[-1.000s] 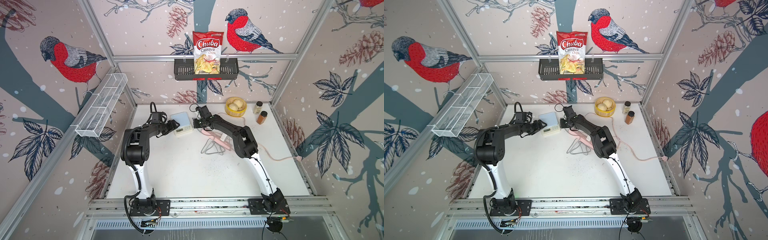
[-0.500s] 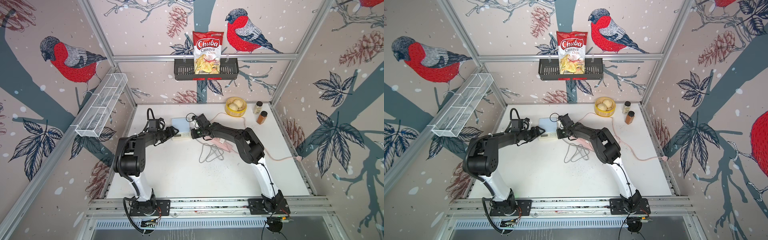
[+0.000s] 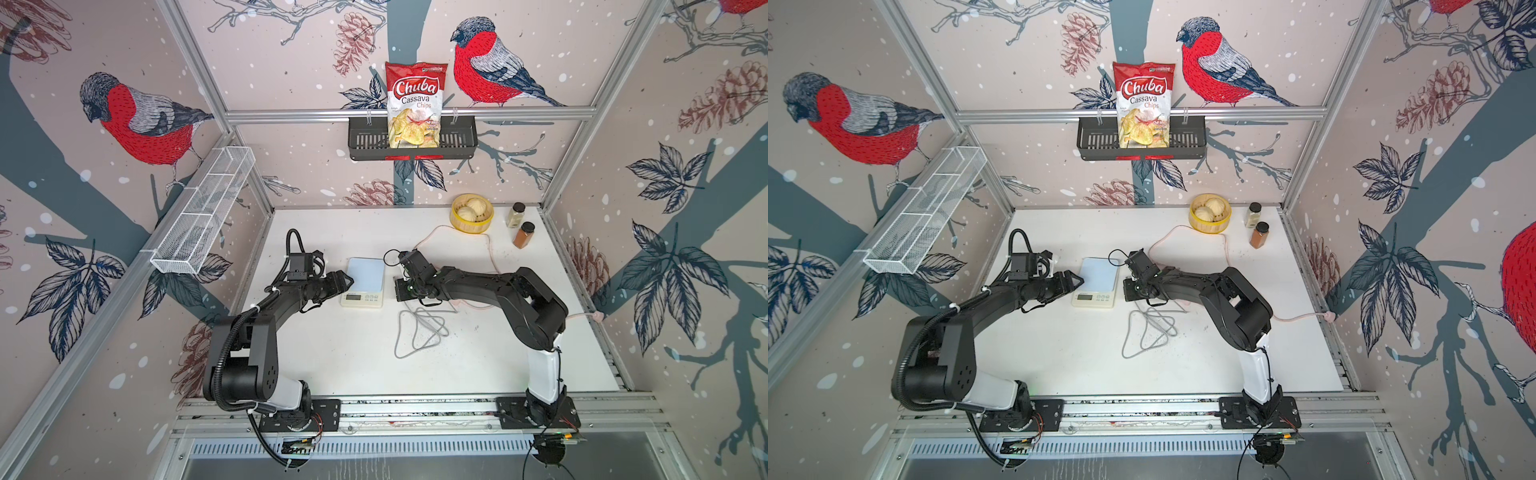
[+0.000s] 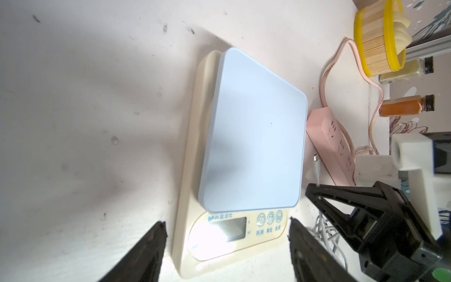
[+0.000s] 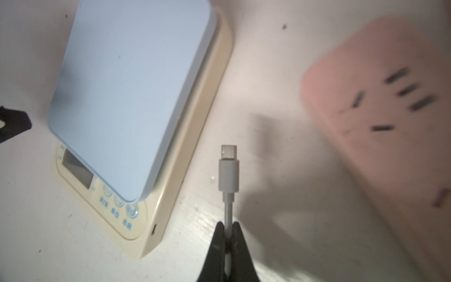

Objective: Charge the electronic scale
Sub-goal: Move the electronic scale to the center of the board, then pick up the electronic scale at the center of the board.

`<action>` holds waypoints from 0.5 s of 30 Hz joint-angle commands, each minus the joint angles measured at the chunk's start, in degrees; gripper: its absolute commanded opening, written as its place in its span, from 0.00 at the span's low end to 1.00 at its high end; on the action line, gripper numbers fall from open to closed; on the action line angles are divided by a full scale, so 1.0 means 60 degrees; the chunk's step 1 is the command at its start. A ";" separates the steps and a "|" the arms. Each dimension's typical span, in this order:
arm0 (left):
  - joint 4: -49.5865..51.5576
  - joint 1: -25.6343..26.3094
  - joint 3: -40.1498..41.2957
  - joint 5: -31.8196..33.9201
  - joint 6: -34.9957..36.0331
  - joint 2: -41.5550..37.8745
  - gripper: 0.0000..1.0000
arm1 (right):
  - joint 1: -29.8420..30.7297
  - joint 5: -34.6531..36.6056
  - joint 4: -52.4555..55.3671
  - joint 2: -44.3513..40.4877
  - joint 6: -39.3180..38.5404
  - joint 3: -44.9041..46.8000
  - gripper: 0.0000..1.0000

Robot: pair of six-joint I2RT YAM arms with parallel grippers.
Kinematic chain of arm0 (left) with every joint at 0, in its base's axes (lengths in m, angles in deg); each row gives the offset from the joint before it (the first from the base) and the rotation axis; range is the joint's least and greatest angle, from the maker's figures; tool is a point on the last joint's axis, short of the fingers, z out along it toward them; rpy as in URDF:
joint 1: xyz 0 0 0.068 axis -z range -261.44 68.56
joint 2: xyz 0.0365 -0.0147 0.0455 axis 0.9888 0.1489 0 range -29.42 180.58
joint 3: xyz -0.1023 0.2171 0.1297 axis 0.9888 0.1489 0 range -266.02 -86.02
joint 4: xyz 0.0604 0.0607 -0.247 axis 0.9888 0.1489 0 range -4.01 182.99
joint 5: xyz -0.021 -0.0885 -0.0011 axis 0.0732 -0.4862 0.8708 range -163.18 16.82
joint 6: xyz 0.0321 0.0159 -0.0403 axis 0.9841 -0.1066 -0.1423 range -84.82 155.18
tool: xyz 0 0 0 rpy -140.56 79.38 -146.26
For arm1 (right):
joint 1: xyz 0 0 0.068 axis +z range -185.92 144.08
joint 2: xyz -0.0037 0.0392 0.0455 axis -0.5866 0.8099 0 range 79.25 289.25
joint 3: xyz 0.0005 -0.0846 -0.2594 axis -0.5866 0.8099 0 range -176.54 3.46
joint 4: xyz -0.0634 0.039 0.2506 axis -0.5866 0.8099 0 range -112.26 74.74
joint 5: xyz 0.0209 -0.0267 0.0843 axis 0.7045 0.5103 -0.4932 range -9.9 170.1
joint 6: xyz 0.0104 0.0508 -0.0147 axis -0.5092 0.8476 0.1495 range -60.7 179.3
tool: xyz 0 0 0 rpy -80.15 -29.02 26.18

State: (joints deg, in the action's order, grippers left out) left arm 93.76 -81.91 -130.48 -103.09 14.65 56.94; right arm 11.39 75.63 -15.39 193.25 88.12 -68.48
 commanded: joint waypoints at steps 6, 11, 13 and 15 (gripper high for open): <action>-0.0140 -0.0389 -0.1051 -0.1208 0.0285 0.1619 0.77 | 0.0078 0.0014 0.0092 0.0419 0.0164 -0.0959 0.00; -0.0746 -0.0423 -0.1175 -0.2859 -0.0063 0.2724 0.74 | 0.0157 -0.0518 0.0248 0.1189 0.0383 -0.1758 0.00; -0.1039 -0.0413 -0.1046 -0.3447 -0.0231 0.2902 0.73 | 0.0107 -0.0744 0.0213 0.1394 0.0558 -0.1794 0.00; -0.1445 -0.0428 -0.0813 -0.3947 -0.0493 0.2874 0.73 | 0.0048 -0.0941 0.0133 0.1518 0.0717 -0.1714 0.00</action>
State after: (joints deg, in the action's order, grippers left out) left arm 87.77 -84.38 -136.47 -119.70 14.39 73.82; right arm 12.05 72.81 -14.40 201.38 90.37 -78.69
